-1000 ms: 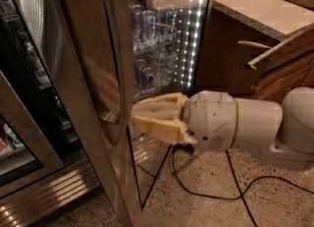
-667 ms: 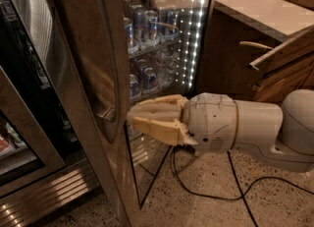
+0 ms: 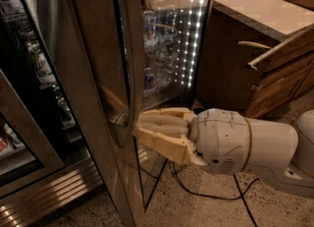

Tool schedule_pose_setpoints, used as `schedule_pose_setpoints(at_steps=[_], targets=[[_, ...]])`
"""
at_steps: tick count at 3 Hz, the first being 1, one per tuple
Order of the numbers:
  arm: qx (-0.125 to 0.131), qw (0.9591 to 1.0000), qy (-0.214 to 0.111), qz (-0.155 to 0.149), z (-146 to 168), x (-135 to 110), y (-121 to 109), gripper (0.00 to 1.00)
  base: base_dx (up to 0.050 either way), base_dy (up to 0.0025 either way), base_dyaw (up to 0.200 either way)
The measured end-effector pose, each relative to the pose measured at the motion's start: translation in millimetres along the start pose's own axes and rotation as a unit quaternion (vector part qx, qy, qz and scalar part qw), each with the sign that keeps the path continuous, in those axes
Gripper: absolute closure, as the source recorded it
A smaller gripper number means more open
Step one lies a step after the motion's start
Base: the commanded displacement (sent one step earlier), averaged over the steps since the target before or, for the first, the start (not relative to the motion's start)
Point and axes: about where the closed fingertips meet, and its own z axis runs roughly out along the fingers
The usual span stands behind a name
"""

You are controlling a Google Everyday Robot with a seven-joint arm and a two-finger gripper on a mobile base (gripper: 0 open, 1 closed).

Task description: Open right fridge door

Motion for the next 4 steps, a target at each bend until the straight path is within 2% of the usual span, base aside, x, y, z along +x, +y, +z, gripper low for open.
schedule_pose_setpoints(at_steps=[1, 2, 4], targets=[[0.021, 0.9998, 0.005, -0.003, -6, -9, -12, 1.00, 0.000, 0.00000, 0.000], [0.200, 0.9763, -0.075, -0.033, -162, -74, -36, 1.00, -0.032, -0.00006, 0.001], [0.200, 0.9763, -0.075, -0.033, -162, -74, -36, 1.00, -0.049, 0.00001, 0.000]])
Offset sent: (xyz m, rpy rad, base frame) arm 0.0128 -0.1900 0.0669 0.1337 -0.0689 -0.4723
